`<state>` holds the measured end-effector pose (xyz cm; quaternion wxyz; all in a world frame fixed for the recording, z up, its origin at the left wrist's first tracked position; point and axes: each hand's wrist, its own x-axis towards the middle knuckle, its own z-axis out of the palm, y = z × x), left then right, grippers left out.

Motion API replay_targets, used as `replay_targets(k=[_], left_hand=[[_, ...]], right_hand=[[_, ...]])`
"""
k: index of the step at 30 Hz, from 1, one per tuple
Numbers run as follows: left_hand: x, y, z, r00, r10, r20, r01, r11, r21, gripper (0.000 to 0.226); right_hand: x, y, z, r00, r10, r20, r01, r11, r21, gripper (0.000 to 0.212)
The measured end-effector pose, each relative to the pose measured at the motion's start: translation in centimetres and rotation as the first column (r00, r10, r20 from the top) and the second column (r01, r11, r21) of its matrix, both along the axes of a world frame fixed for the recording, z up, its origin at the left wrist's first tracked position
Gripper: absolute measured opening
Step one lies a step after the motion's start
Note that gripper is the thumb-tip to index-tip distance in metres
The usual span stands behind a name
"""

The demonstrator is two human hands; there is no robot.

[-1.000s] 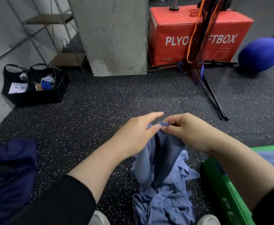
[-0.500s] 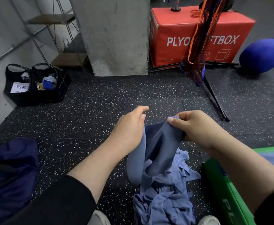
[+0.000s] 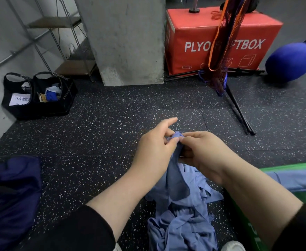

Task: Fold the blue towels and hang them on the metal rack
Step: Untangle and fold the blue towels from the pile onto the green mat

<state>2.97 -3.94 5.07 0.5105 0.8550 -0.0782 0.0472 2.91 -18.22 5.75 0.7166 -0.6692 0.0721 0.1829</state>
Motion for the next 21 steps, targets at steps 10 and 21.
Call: replay_targets(k=[10, 21], left_hand=[[-0.8, -0.4, 0.1, 0.98, -0.061, 0.189, 0.028, 0.985, 0.17, 0.053], [0.3, 1.3, 1.4, 0.998, 0.022, 0.056, -0.026, 0.996, 0.086, 0.049]], right_hand=[[-0.1, -0.1, 0.5, 0.995, -0.07, -0.067, 0.08, 0.982, 0.168, 0.027], [0.7, -1.4, 0.0, 0.983, -0.027, 0.182, 0.079, 0.956, -0.283, 0.028]])
